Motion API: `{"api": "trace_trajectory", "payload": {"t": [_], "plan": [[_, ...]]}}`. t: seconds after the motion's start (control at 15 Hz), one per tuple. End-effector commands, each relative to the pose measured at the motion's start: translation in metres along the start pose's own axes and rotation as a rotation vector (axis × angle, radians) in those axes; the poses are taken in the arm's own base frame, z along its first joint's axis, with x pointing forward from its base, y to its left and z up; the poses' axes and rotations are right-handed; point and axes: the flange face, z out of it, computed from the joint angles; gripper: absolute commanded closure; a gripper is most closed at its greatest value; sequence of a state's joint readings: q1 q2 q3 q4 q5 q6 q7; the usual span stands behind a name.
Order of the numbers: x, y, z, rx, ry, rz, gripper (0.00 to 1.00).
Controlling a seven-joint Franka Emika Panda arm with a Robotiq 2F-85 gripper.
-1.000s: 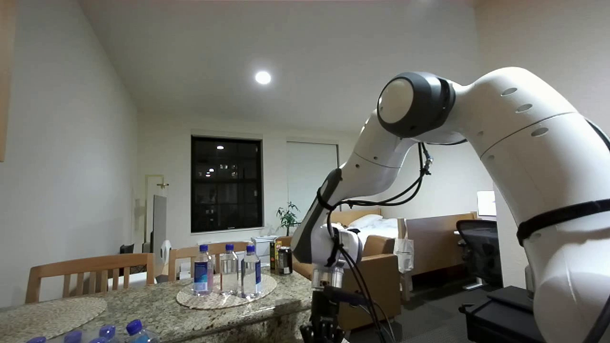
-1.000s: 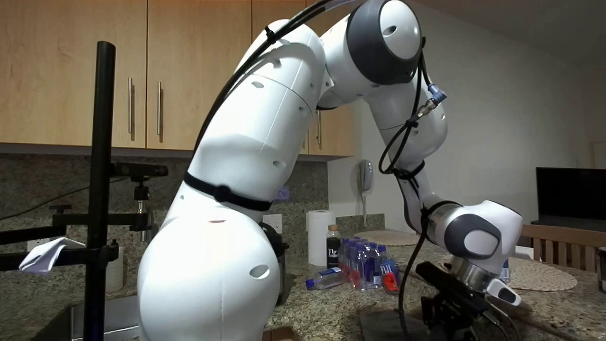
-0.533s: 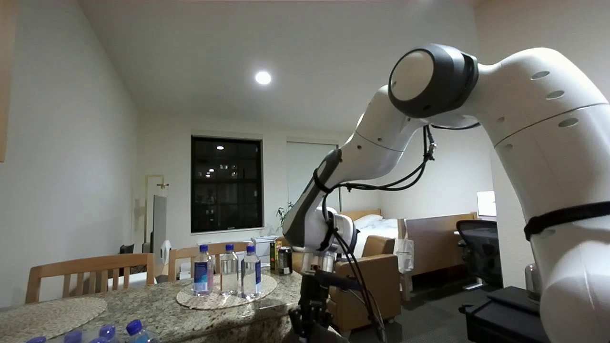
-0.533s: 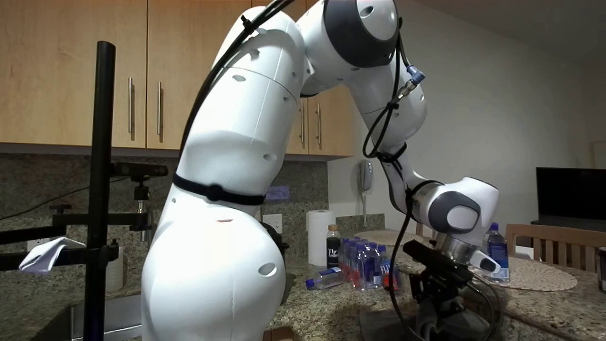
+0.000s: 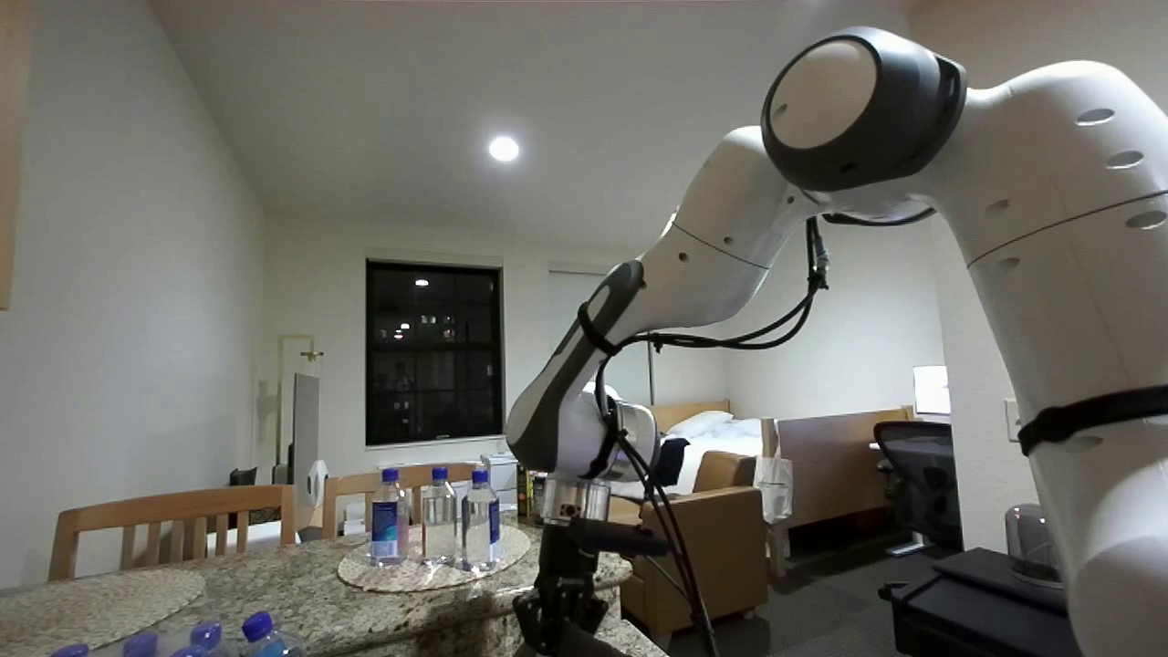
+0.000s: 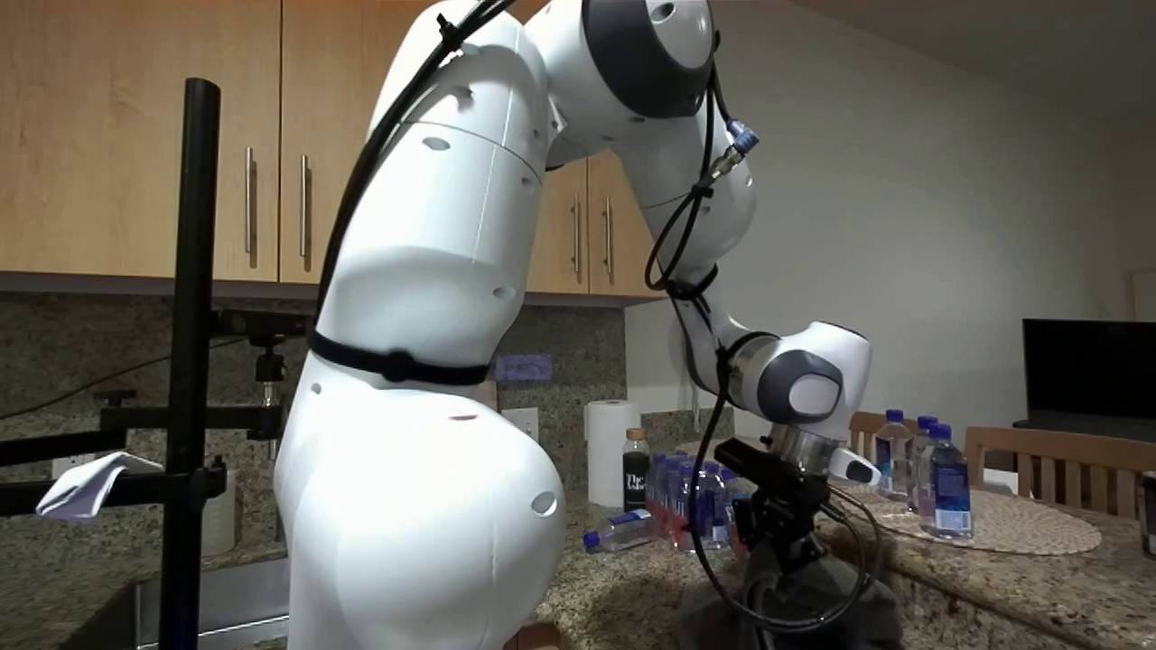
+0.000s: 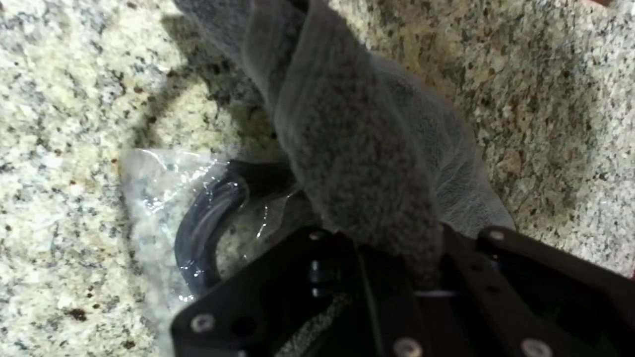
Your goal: Move the towel to the left
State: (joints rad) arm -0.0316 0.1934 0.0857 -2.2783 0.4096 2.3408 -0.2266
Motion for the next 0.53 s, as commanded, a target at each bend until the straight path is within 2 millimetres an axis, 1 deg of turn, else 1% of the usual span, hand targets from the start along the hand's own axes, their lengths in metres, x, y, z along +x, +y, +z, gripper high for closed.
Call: {"api": "trace_trajectory", "payload": {"t": [0.0,0.27,0.47], "plan": [[-0.013,-0.025,-0.004,-0.026,0.047,0.020,0.93],[-0.023,-0.061,-0.003,-0.061,0.067,0.078,0.92],[-0.029,-0.088,-0.006,-0.078,0.143,0.181,0.92]]}}
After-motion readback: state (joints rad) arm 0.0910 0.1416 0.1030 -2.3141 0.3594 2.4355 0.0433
